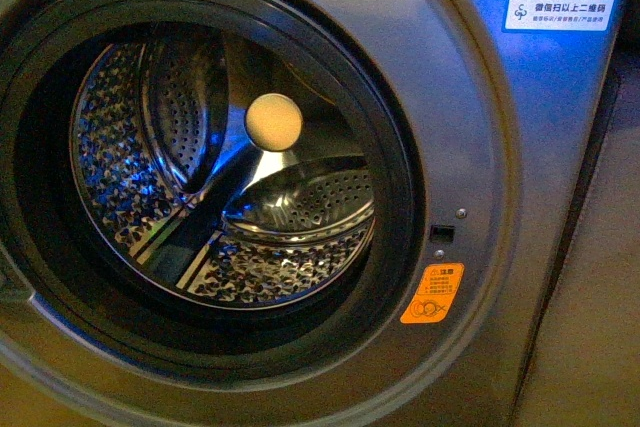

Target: Put clothes into washing machine

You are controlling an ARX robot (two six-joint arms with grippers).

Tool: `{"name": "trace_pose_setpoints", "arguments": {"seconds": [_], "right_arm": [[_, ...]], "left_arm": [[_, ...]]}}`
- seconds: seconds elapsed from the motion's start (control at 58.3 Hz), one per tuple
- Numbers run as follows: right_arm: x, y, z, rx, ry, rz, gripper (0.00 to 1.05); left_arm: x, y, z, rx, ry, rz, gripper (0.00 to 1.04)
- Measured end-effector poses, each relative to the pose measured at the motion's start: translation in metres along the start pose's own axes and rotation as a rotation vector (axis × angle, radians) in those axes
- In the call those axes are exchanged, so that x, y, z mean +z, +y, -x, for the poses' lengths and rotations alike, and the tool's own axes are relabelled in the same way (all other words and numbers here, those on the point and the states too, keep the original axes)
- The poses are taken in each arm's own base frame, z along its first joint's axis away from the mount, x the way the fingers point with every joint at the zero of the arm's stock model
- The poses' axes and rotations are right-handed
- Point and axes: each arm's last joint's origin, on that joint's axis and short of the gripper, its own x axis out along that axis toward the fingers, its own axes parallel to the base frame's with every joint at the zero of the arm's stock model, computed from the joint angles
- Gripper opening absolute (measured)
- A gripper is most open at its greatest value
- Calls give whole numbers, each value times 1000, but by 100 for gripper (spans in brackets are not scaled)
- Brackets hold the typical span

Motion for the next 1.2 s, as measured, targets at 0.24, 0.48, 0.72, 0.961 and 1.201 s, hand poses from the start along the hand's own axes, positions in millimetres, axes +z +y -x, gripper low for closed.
{"name": "trace_pose_setpoints", "arguments": {"seconds": [0.24, 0.48, 0.72, 0.961, 1.201], "right_arm": [[-20, -87, -20, -204, 328, -97, 97], [-81, -159, -16, -375, 572, -137, 97], [-202, -189, -21, -414, 829, -253, 97], [-275, -195, -35, -384, 908, -293, 97], [-353, -191, -38, -379, 1023, -339, 97]], "left_arm": [[0, 0, 0, 0, 0, 0, 98], [0, 0, 0, 0, 0, 0, 98], [0, 0, 0, 0, 0, 0, 98], [0, 0, 0, 0, 0, 0, 98], [0, 0, 0, 0, 0, 0, 98]]}}
